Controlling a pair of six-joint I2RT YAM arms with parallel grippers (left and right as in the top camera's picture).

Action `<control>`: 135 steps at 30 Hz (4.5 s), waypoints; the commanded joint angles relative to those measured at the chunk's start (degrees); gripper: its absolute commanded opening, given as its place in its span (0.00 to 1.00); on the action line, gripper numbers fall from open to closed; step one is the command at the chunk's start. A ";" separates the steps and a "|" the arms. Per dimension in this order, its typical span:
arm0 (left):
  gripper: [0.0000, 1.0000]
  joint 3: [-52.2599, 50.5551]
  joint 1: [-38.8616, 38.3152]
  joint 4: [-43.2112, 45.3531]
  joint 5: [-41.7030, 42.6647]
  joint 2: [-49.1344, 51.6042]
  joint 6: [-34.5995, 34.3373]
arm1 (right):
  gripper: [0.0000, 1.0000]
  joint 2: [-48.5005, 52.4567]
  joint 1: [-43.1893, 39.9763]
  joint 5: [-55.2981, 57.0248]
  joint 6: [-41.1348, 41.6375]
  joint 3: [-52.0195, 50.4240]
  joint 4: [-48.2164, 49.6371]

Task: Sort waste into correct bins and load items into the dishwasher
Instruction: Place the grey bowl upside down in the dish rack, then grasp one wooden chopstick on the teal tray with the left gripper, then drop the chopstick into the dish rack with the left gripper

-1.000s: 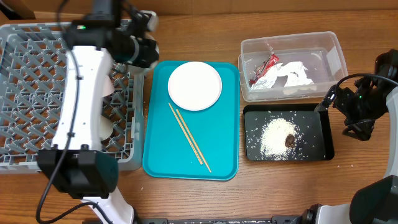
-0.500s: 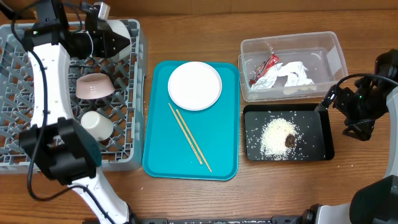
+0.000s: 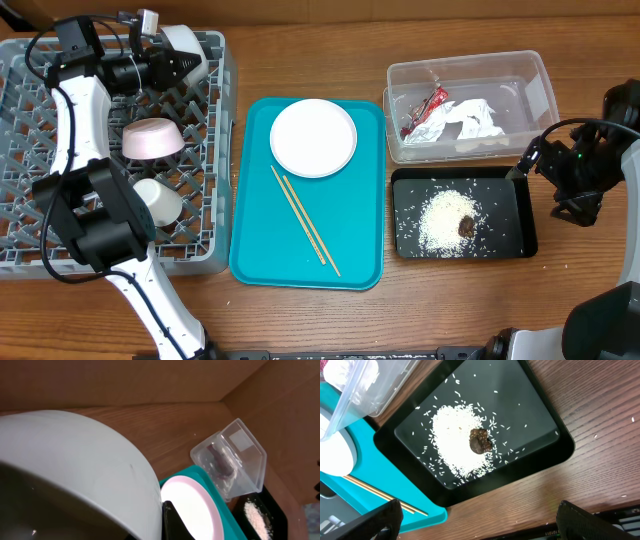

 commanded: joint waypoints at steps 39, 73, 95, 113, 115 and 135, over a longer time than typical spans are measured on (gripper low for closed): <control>1.00 -0.66 12.00 -26.16 -14.97 -8.35 0.46 | 1.00 -1.22 -0.17 0.61 -0.44 0.42 -2.12; 1.00 -10.08 -26.53 -55.19 -60.13 -37.44 -36.57 | 1.00 -1.22 -0.17 1.44 -0.42 0.42 -3.34; 0.91 -49.62 -43.78 -14.97 -67.73 -39.01 -55.63 | 1.00 -1.22 -0.17 1.42 -0.39 0.42 -3.15; 0.82 -49.81 -43.82 -13.25 -67.76 -21.94 -53.96 | 1.00 -1.22 -0.15 1.40 -0.39 0.42 -3.19; 0.66 -49.81 -43.82 -14.01 -67.76 -21.94 -53.99 | 1.00 -1.22 -0.15 1.42 -0.39 0.42 -3.19; 0.27 -50.62 -43.78 -15.32 -67.47 -21.94 -54.07 | 1.00 -1.22 -0.15 1.40 -0.39 0.42 -3.37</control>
